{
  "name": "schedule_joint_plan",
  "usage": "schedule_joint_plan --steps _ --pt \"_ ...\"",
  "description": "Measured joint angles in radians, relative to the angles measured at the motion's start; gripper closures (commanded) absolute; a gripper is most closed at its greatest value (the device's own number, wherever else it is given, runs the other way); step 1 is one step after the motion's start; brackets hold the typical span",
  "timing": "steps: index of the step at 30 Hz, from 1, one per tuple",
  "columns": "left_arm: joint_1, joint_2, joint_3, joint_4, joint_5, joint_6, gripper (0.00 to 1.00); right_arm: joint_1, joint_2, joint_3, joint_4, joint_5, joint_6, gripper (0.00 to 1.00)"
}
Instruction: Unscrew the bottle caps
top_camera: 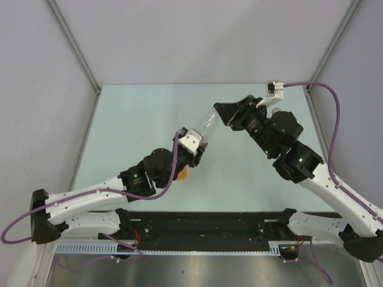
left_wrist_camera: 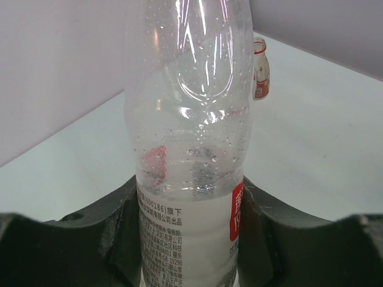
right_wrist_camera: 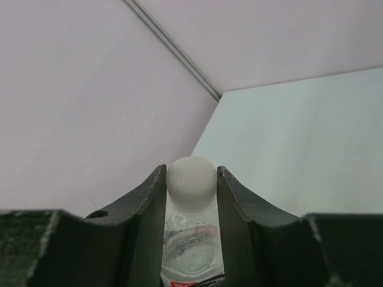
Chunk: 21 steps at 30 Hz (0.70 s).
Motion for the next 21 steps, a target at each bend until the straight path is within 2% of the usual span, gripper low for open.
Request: schedule_joint_plan --steps 4,9,17,21 --pt "0.005 -0.038 -0.007 -0.023 0.044 -0.004 1.00 -0.005 0.002 0.004 0.013 -0.055 -0.026 1.00" --pt "0.035 -0.109 -0.011 -0.065 0.179 -0.045 1.00 -0.035 -0.003 0.022 0.030 -0.194 -0.050 1.00" --pt "0.145 -0.150 0.021 -0.127 0.512 -0.158 1.00 -0.106 -0.025 0.026 0.051 -0.442 -0.094 1.00" --pt "0.215 -0.159 0.061 -0.157 0.740 -0.217 1.00 -0.135 -0.045 0.034 0.091 -0.586 -0.130 1.00"
